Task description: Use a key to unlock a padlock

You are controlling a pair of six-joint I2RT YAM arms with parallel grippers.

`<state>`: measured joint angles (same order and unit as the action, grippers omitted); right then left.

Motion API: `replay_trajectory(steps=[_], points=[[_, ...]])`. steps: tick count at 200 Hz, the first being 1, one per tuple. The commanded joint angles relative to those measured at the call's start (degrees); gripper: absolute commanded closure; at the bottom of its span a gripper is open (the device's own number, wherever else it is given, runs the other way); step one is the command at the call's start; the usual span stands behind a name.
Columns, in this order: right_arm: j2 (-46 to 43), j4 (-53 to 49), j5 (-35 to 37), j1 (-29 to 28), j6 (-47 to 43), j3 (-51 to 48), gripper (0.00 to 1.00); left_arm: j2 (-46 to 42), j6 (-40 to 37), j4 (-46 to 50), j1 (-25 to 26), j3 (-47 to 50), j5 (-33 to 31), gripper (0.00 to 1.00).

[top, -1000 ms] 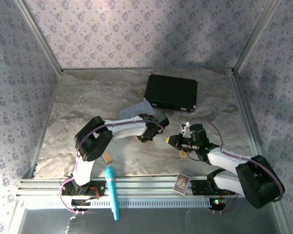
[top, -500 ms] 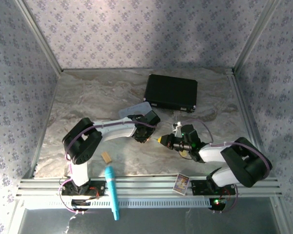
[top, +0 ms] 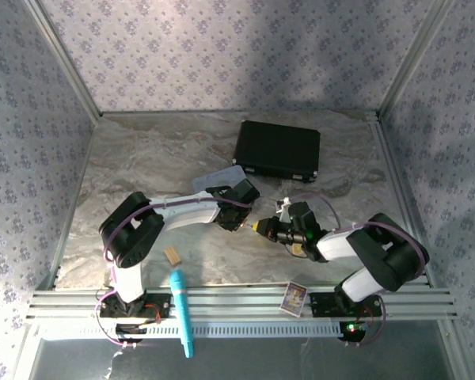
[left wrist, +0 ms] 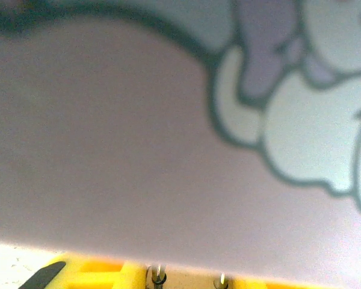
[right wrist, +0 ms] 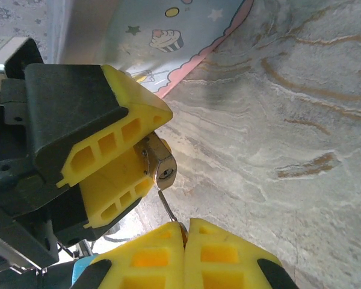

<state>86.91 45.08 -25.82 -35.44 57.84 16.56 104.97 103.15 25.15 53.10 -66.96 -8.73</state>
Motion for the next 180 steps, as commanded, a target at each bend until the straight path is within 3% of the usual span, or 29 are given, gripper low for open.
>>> replay_trajectory(steps=[1, 105, 180], points=[[1.9, 3.5, 0.9, -0.7, 0.4, 1.5, 1.00, -0.9, 2.6, 0.6, -0.6, 0.5, 2.3, 0.69], [7.0, 10.6, 1.0, 0.6, 3.7, 1.0, 1.00, -1.6, 2.9, -1.7, -0.3, 1.8, 4.7, 0.69], [5.6, 9.1, 3.4, -0.6, 2.3, 1.0, 1.00, -1.3, 3.0, -1.4, -0.8, 2.1, 5.0, 0.69]])
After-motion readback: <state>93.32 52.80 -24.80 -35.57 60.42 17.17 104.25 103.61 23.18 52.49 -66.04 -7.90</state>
